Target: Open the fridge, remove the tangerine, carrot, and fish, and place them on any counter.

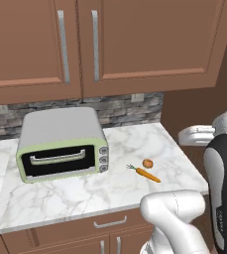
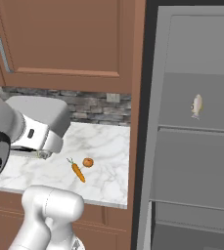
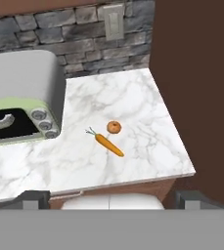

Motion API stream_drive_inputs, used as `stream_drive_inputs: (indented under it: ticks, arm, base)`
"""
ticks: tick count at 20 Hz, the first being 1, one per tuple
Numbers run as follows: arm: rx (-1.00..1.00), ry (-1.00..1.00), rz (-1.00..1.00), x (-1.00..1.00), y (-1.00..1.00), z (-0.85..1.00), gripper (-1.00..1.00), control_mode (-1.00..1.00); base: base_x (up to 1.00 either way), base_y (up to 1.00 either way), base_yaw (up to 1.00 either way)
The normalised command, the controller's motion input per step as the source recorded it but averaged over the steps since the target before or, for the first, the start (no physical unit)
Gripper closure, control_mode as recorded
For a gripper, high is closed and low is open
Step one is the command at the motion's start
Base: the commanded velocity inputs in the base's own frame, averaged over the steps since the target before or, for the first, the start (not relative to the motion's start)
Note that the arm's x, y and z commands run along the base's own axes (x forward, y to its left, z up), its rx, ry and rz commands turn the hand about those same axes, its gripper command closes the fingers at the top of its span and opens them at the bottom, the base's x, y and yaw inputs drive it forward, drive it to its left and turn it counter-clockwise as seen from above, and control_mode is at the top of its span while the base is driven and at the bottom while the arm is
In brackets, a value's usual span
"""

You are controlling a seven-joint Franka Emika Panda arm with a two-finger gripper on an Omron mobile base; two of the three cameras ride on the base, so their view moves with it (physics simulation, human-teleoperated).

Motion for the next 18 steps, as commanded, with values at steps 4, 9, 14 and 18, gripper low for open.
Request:
stream_drive_inputs:
  ticks: [4,9,14,18]
  arm:
    - [0.00,0.00,0.00,0.00,0.00,0.00,-1.00,1.00]
    - [0.00,0.00,0.00,0.00,0.00,0.00,-1.00,1.00]
    - [0.00,0.00,0.00,0.00,0.00,0.00,-1.00,1.00]
    - [0.00,0.00,0.00,0.00,0.00,0.00,-1.00,1.00]
  base:
    - [-0.51,-0.02,0.00]
    - [-0.93,-0.05,0.00]
    - [-0.90,-0.20,0.00]
    - [-0.42,-0.80,0.00]
